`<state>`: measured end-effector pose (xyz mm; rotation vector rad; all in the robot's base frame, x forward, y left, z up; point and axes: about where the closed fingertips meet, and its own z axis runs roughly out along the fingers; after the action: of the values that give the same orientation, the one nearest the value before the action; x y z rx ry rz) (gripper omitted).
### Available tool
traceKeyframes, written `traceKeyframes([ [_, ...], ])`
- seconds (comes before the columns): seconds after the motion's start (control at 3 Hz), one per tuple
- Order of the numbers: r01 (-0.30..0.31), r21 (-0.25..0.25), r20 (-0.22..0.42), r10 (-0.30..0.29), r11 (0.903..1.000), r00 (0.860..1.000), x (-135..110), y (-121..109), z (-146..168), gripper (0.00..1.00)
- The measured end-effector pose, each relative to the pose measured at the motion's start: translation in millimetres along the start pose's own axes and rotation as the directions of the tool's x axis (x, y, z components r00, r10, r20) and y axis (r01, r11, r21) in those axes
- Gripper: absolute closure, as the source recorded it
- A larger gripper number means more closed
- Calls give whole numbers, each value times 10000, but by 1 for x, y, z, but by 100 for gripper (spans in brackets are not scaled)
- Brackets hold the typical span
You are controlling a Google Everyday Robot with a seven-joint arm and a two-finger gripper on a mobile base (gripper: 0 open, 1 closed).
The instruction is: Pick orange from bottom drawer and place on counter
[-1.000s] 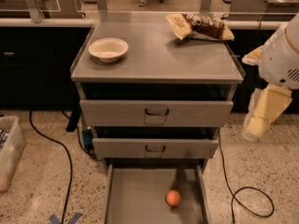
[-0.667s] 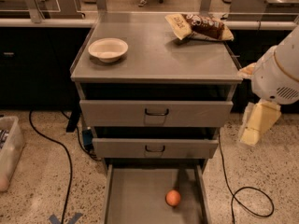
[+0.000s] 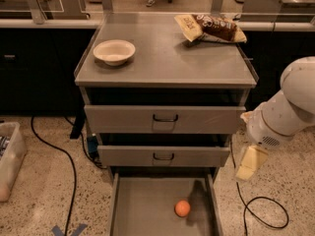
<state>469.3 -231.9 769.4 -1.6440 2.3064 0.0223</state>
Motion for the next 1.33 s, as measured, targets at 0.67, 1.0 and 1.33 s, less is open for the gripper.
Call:
traceKeyframes([
  [0.67,289,52,-158,-288,9996,9995,4,-3,11,0],
  [1.0,349,59,49,-350,9994,9994,15,-10,40,0],
  [1.33,390,65,587,-393,9992,9975,26,-18,70,0],
])
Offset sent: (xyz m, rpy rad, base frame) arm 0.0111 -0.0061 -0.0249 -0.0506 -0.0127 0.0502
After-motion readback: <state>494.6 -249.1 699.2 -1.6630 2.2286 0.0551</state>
